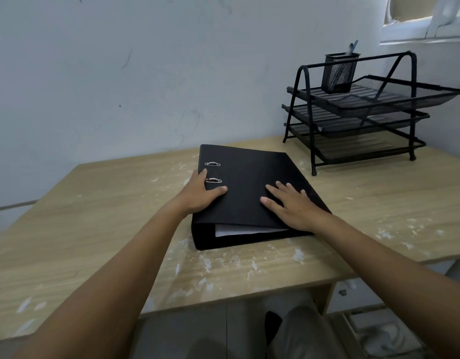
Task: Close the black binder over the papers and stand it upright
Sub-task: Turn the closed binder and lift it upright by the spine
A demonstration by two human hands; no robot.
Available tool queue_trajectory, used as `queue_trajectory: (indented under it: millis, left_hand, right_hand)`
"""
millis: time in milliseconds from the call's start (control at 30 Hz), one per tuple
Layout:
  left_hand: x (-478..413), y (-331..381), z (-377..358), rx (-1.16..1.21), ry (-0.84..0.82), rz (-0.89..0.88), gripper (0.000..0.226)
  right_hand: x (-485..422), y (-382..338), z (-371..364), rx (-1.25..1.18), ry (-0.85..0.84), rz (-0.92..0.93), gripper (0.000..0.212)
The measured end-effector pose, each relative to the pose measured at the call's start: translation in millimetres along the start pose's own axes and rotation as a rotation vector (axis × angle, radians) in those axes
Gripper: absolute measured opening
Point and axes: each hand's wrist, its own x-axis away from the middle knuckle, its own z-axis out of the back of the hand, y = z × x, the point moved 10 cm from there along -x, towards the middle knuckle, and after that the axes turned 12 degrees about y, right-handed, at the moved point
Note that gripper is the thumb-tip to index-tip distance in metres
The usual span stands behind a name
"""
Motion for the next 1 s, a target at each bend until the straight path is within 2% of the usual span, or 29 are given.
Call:
queue_trajectory:
  millis: [167,200,300,367,467,600,767,1000]
  left_hand:
    - [-27,-10,-4,0.102,-0.052,0.034,0.048]
    - [-34,-14,-5,0.103,-0.066,0.043,0.054]
    - [-50,-26,-8,0.047,-0.109,0.082,0.099]
    - [-59,-30,-9,0.034,-0.129,0.095,0.109]
    - [-70,-32,-11,-0.007,-0.15,0.085,0.108]
    - [-74,-32,-12,-0.015,-0.151,0.052,0.095]
    - [-72,-31,-9,-0.022,-0.132,0.039,0.095]
    - [-57,-47,7,0.063,-0.02,0.144,0.082]
  right_hand:
    - [-15,5,-2,-0.011,0.029,0.006,0.064]
    - [-18,6,-3,-0.01,0.034,0.008,0.063]
    - [-23,7,-4,-0.004,0.05,0.017,0.063]
    - [-24,8,-5,0.007,0.057,0.022,0.062]
    - [-25,9,-6,0.018,0.065,0.028,0.062]
    - [-26,10,-7,0.029,0.067,0.032,0.062]
    - [-28,11,-9,0.034,0.069,0.042,0.059]
    - [-44,3,-17,0.029,0.009,0.123,0.052]
